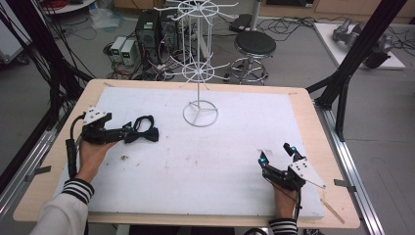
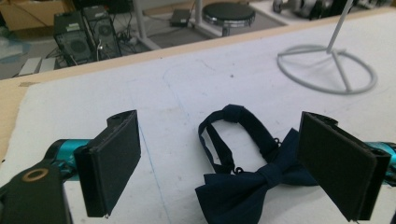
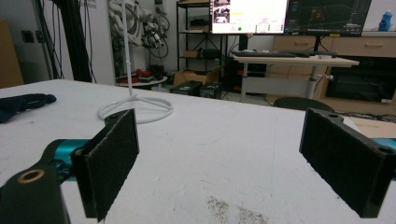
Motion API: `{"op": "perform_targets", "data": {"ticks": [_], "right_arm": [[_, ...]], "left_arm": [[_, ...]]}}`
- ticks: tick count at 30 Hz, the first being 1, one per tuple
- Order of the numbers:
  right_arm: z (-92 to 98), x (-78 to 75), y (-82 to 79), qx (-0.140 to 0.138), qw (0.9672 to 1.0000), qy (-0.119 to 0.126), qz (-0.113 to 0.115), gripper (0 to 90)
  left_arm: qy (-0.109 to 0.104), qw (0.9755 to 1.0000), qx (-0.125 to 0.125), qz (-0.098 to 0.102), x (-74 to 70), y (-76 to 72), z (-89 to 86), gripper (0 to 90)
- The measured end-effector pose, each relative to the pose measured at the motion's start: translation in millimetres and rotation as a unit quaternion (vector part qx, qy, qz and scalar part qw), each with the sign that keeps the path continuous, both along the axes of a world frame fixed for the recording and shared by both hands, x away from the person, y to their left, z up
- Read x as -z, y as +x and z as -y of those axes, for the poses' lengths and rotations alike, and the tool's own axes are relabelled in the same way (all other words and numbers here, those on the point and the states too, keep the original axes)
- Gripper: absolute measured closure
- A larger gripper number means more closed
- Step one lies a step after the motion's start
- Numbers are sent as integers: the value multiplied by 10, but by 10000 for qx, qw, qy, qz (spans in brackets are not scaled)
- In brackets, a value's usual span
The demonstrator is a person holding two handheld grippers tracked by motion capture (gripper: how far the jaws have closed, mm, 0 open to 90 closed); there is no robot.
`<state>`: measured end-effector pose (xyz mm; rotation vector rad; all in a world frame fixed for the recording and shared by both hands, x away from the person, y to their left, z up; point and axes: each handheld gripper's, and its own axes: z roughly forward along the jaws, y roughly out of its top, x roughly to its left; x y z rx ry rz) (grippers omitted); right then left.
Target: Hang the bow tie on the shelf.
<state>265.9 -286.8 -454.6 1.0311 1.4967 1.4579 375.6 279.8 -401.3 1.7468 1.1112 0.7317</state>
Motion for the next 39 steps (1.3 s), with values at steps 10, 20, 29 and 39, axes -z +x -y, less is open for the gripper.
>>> {"op": "perform_targets", "data": {"ticks": [10,20,29,39], "right_arm": [[-1,0,-1,8,10000,16,-16,110],[-1,0,0,13,10000,14,-17,110],[3,-1,3,28,10000,0,-4,110],[0,0,1,28,10000,17,-25,110]], "left_arm": [[260,9976,108,-632,-83,218,73,152],[570,9892,213,-1330,-54,437,146,201],[694,9817,129,-1766,-5,569,197,205],[873,9745,31,-2068,56,668,269,249]]}}
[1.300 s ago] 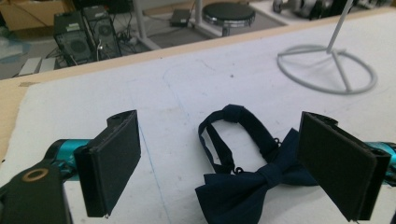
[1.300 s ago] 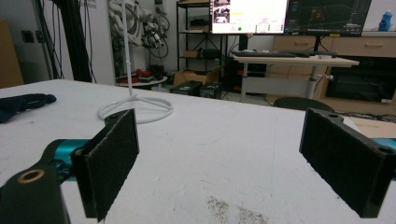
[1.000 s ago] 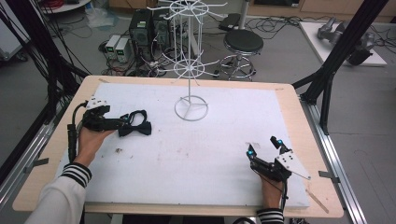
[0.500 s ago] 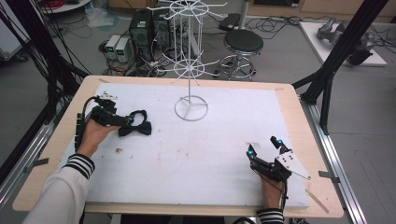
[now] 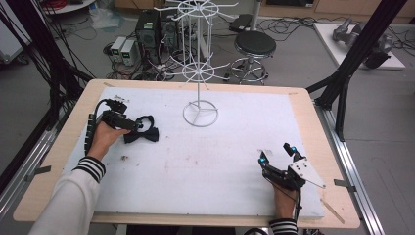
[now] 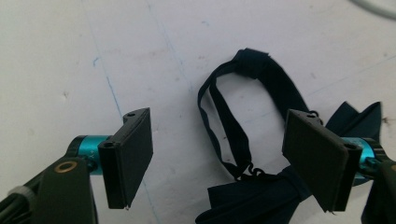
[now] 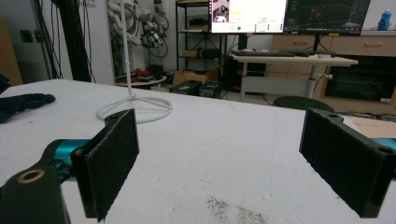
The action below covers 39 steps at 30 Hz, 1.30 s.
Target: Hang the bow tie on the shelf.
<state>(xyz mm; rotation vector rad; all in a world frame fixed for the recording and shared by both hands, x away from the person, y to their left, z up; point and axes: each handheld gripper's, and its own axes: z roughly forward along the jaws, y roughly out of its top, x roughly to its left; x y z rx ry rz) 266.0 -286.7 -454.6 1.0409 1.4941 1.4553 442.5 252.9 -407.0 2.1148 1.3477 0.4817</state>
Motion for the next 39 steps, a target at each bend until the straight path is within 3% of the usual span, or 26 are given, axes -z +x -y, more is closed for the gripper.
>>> {"op": "perform_targets", "data": {"ticks": [15,20,26,36,37,39], "right_arm": [[2,-1,3,9,10000,-1,-2,110],[1,-1,3,5,10000,1,-3,110],[3,-1,4,7,10000,-12,3,110],[2,-2,3,9,10000,-12,2,110],[3,-1,3,6,10000,-7,-1,110],[5,-1,5,9,10000,-16,9,110]], "left_arm": [[209,9991,-157,-344,77,102,104,351],[229,9987,-204,-409,93,114,122,468],[209,9980,-338,-486,112,121,101,549],[270,9977,-313,-540,117,124,134,678],[285,9977,-339,-504,115,120,137,760],[363,9975,-363,-494,117,112,149,816]]}}
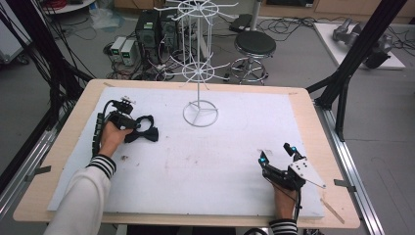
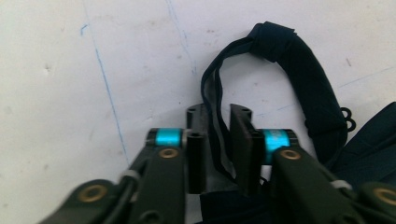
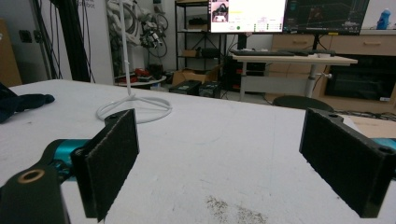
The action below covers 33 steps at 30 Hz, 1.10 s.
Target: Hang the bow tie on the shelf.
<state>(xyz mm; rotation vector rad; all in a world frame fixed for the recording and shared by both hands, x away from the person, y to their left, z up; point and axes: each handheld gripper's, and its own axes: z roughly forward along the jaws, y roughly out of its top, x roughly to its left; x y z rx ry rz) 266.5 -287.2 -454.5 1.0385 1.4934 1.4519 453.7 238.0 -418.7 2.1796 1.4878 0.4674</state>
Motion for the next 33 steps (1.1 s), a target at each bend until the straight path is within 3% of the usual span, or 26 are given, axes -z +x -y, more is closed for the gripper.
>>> {"op": "perform_targets", "data": {"ticks": [12,20,22,23,26,27,28,33], "right_arm": [[2,0,1,-2,10000,-4,8,110],[-2,1,-2,-2,10000,15,-4,110],[-1,1,-1,-1,10000,8,5,110],[-2,0,-2,-2,10000,10,3,110],[-3,1,-2,2,10000,6,4,110],[-2,0,-2,4,10000,1,7,110],[-3,0,-3,3,10000,6,4,110],[-6,1,-4,-4,10000,-13,10,110]], "left_arm": [[125,9998,67,154,7,-54,0,877],[-35,9983,204,544,-75,-120,-9,878],[-122,9971,257,707,-105,-150,-17,879],[-268,9954,328,864,-134,-184,-28,879],[-400,9932,380,1022,-161,-221,-33,879],[-531,9906,462,1172,-185,-260,-35,879],[-531,9906,462,1172,-185,-260,-35,879],[-777,9834,664,1498,-239,-355,-22,879]]}}
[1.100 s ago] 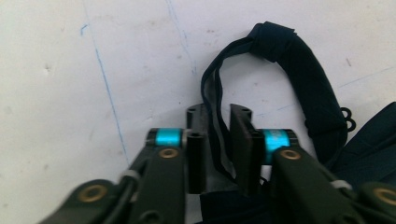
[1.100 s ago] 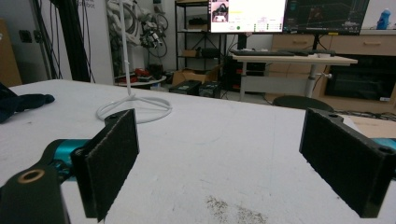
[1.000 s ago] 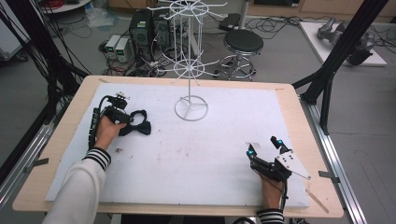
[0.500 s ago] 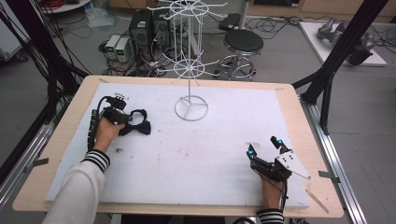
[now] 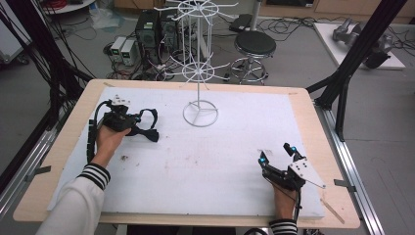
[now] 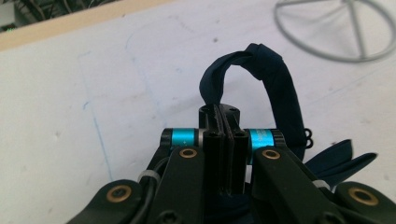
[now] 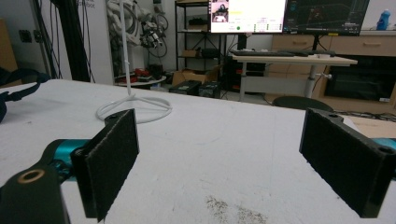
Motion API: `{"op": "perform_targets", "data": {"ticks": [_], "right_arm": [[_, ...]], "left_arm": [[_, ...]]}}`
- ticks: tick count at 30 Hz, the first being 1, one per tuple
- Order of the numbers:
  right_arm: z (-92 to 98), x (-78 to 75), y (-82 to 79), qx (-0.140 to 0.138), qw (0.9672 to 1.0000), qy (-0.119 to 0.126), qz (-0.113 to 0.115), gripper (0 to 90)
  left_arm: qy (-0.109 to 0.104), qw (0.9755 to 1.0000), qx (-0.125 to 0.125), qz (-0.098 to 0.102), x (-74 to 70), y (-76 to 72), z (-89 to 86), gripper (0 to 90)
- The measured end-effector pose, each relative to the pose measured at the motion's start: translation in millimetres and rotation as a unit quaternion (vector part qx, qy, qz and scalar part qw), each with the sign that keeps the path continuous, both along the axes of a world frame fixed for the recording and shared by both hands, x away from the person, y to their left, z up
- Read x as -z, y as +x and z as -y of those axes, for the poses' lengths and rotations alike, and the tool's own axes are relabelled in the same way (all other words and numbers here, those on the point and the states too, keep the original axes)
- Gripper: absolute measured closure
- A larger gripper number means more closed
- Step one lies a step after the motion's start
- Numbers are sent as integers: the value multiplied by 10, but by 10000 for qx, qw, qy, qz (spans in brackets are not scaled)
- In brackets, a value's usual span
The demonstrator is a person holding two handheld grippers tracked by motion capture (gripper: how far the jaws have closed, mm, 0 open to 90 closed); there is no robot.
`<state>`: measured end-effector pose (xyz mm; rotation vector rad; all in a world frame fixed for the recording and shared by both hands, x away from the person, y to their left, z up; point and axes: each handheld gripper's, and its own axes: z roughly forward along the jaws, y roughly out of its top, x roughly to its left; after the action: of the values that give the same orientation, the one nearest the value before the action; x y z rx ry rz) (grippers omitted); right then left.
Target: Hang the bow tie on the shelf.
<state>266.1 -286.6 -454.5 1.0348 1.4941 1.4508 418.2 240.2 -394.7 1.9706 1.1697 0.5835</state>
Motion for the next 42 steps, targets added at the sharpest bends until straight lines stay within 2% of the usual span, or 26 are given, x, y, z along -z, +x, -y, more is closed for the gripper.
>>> {"op": "perform_targets", "data": {"ticks": [3,8,9,10,11,14,18,23,24,30,37,38,42], "right_arm": [[0,0,0,0,10000,0,1,109],[-1,0,-4,0,10000,24,-12,109],[-1,0,-3,0,10000,24,-10,109],[0,0,-1,-3,10000,17,0,110],[-1,0,-3,-1,10000,25,-11,109],[-2,0,-3,0,10000,26,-11,110],[-2,0,-3,-1,10000,24,-8,110],[-2,0,-3,2,10000,26,-10,110],[-2,0,-3,2,10000,26,-10,110],[0,1,-3,3,10000,20,-11,110],[0,0,-4,-1,10000,27,-14,110],[3,0,-1,3,10000,11,5,110],[1,1,-2,2,10000,20,-8,109]], "left_arm": [[-114,9997,92,209,-39,-55,6,879],[-223,9988,179,392,-83,-102,10,879],[-304,9984,186,446,-93,-110,13,879],[-504,9973,221,489,-118,-130,11,879],[-504,9973,221,489,-118,-130,11,880],[-781,9946,289,617,-164,-167,31,880],[-950,9914,473,771,-231,-209,61,880],[-1083,9874,605,981,-316,-257,88,880],[-1083,9874,605,981,-316,-257,88,880],[-1200,9837,690,1147,-415,-292,125,881],[-1362,9768,918,1377,-579,-335,209,881],[-1381,9750,973,1442,-623,-350,235,881],[-1372,9733,1060,1506,-674,-370,273,881]]}}
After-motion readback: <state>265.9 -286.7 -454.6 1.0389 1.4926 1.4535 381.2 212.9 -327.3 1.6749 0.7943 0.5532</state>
